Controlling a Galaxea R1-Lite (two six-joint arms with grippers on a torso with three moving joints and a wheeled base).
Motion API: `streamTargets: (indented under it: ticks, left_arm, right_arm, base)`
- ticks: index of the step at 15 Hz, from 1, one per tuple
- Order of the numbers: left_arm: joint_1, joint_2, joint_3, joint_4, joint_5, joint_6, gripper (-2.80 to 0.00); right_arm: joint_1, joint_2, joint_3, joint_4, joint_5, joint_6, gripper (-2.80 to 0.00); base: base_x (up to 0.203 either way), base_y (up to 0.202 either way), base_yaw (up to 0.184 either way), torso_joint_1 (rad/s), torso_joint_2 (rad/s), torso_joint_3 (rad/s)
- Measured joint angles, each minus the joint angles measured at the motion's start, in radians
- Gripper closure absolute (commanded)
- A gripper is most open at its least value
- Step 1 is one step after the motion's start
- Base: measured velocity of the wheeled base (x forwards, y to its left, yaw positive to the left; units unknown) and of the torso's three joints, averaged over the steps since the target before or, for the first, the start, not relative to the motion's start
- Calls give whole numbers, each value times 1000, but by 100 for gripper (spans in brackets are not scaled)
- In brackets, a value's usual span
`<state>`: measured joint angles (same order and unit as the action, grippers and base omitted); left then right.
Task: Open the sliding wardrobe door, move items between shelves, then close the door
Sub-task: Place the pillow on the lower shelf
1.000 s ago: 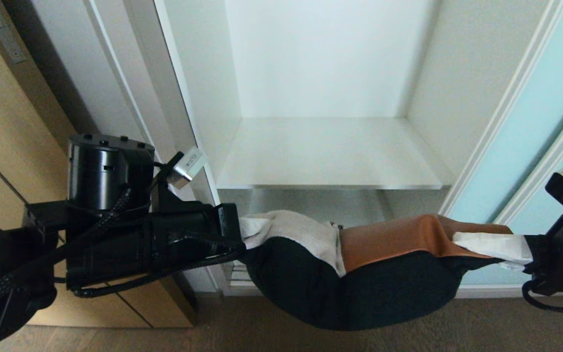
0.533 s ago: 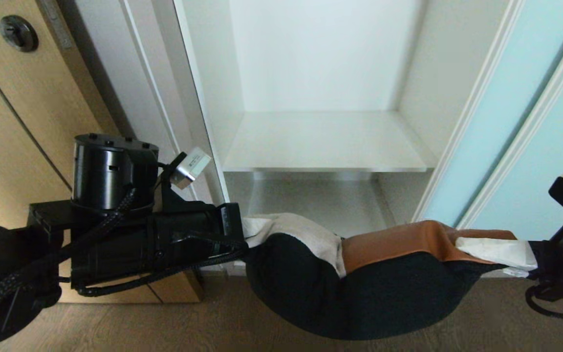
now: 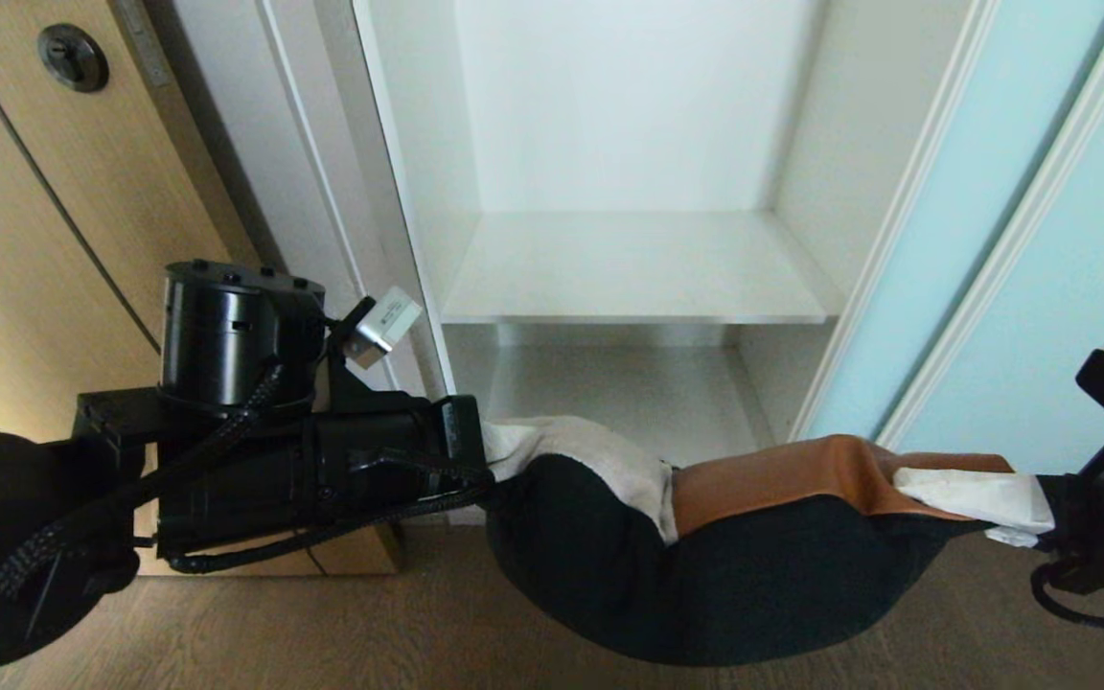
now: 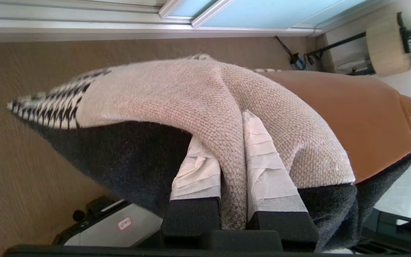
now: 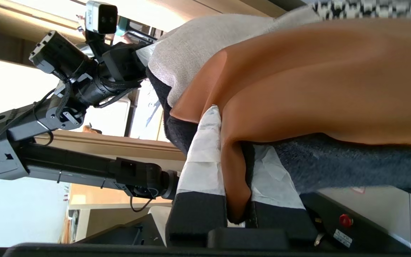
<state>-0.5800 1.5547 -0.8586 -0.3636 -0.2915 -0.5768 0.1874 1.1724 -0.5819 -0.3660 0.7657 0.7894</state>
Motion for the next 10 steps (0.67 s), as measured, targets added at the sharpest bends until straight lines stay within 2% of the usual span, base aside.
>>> streamTargets:
  ticks: [2, 5, 10]
  left_arm:
    - [-2, 12, 0, 0, 16, 5, 0]
    - [-17, 31, 0, 5, 48, 52, 0]
    - [-22, 40, 4, 1, 47, 57, 0]
  right_arm:
    - [0, 4, 2, -1, 1, 0, 0]
    - [1, 10, 4, -1, 1, 0, 0]
    - [2, 14, 5, -1, 3, -1, 0]
  base:
    - [0, 0, 0, 0, 0, 0]
    - [0, 0, 0, 0, 0, 0]
    - [0, 0, 0, 0, 0, 0]
